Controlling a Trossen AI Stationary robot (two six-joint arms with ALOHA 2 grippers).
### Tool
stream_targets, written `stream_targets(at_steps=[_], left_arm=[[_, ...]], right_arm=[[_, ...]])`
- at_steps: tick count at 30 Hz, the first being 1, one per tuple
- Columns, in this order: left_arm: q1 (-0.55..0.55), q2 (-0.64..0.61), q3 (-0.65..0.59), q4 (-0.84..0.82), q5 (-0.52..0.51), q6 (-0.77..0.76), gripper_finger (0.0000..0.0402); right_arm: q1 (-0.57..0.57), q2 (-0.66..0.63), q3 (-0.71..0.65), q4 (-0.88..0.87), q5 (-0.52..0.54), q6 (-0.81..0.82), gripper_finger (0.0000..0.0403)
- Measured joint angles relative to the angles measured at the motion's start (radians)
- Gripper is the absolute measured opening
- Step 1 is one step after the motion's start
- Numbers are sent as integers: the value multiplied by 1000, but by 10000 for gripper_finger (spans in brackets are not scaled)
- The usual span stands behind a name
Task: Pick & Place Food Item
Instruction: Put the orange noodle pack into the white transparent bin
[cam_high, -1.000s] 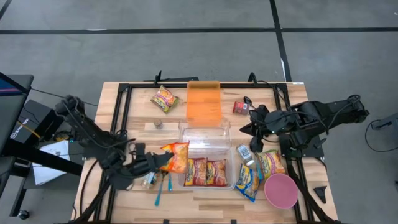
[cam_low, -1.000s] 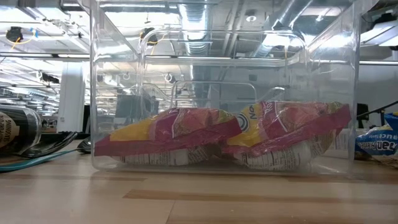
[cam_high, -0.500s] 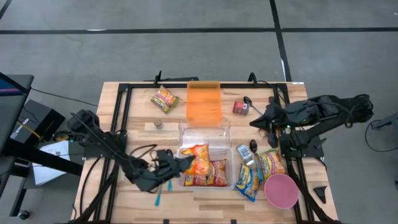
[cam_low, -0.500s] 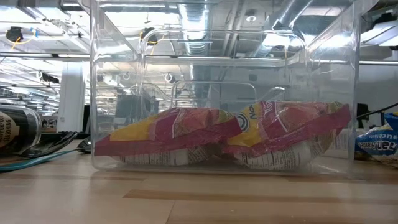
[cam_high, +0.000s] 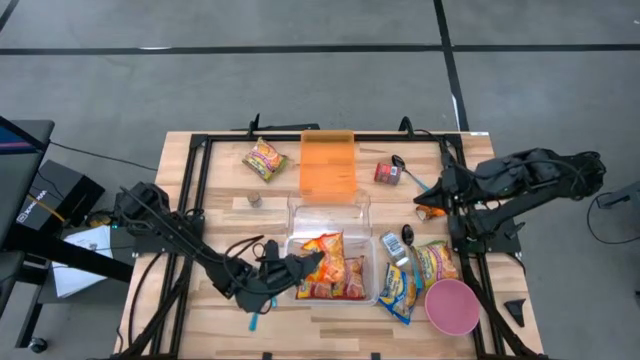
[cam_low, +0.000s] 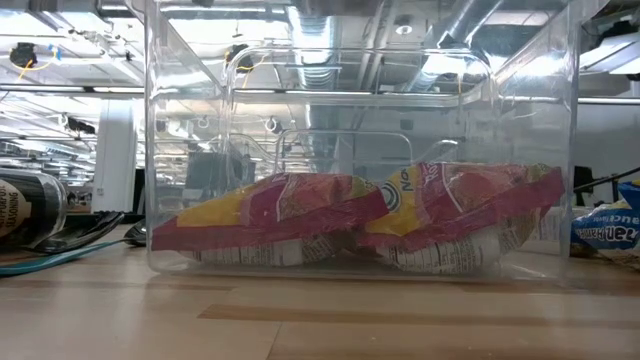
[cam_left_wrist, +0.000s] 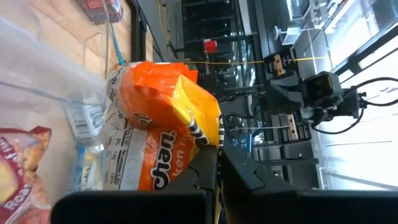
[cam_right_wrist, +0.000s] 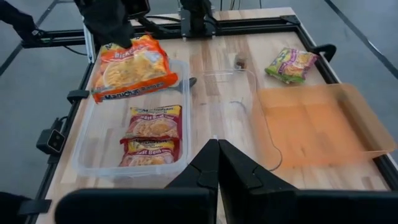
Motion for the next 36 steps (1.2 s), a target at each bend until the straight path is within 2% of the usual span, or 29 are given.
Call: stream_targets(at_steps=[5, 9, 15, 21, 24, 26, 29, 33, 36], left_arm=[[-2, -12, -3, -16, 10, 8, 0], [3, -67, -3, 32, 104, 179, 0], [56, -179, -2, 255, 307, 715, 0], [123, -314, 35, 251, 453, 1267, 0], [165, -390, 59, 171, 475, 1420, 0], [195, -431, 83, 39, 476, 1432, 0], [242, -464, 133, -230, 495, 1291, 0], [288, -461, 168, -480, 509, 837, 0], [259, -435, 169, -561, 477, 610, 0]], right_arm=[[0, 1, 0, 0, -1, 0, 0], [0, 2, 0, 0, -16, 0, 0], [-1, 3, 0, 0, -17, -6, 0], [-1, 3, 0, 0, 9, -7, 0], [-9, 3, 0, 1, 11, -7, 0], [-20, 3, 0, 0, 11, -3, 0], [-40, 3, 0, 1, 12, 22, 0], [-67, 3, 0, 1, 12, 28, 0], [-89, 3, 0, 1, 12, 46, 0]])
